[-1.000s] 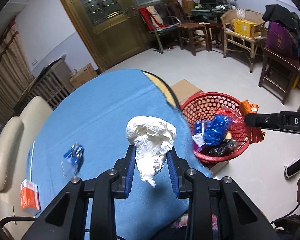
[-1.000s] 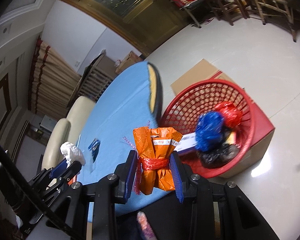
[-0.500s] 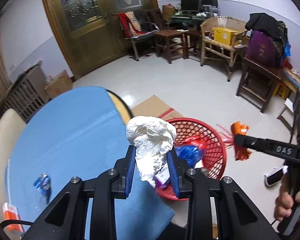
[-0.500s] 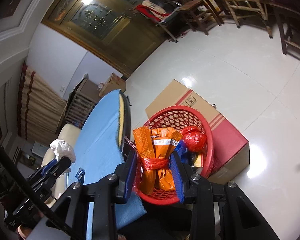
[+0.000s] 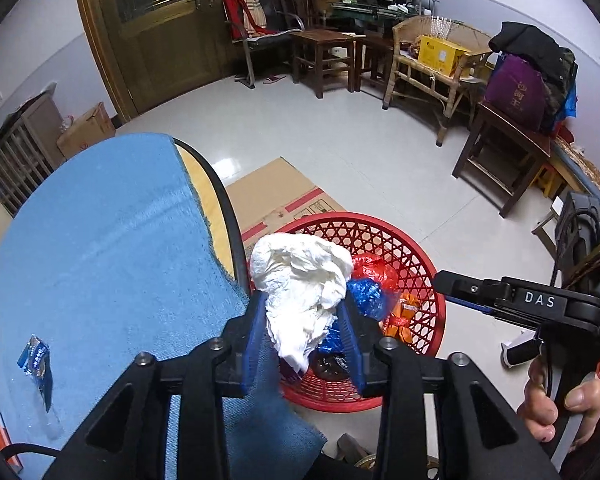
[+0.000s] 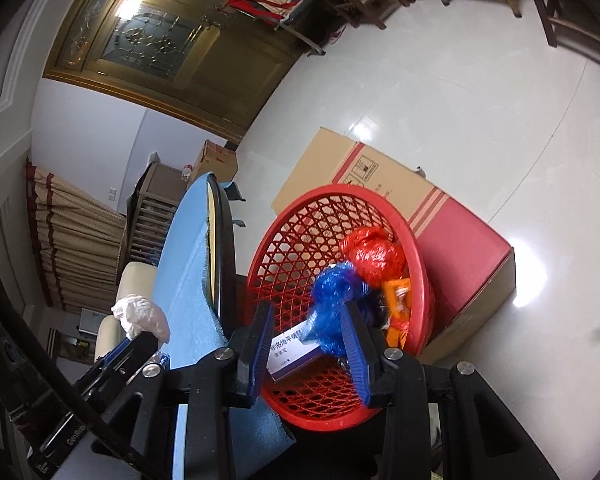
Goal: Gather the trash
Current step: 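Open both tools to drop the wrapper and tissue into the red basket, then return both tools over the table toward the blue foil packet and clear tray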
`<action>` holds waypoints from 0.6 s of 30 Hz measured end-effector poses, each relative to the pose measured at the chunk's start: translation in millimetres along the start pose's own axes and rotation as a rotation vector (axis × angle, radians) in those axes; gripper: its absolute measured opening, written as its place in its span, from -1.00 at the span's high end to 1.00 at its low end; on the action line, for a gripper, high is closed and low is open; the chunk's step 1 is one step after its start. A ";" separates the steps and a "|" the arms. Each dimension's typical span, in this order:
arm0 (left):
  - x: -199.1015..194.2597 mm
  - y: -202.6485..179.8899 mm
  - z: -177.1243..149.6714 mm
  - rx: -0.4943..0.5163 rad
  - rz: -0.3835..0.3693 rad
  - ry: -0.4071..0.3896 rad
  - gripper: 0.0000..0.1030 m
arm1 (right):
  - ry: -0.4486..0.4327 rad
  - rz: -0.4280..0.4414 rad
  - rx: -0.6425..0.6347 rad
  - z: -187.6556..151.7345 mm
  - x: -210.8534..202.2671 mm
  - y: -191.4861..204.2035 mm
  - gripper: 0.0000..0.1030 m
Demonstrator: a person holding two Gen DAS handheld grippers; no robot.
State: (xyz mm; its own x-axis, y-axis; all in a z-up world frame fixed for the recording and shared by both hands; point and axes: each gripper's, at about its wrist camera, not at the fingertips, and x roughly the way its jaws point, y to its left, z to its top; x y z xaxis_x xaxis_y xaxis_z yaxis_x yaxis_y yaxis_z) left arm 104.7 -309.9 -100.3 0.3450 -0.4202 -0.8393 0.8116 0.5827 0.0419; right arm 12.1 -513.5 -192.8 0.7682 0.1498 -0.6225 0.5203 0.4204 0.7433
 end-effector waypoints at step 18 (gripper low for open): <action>-48.2 43.4 -39.5 -0.020 0.117 -0.112 -0.16 | -0.018 0.032 -0.088 -11.4 -6.2 27.5 -0.34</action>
State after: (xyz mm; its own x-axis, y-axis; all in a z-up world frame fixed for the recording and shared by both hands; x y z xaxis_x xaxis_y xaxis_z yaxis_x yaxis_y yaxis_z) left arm 104.6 -236.9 -79.5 0.4883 -0.4226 -0.7635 0.7533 0.6459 0.1243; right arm 17.4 -492.7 -171.3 0.7906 0.1487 -0.5941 0.4615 0.4930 0.7375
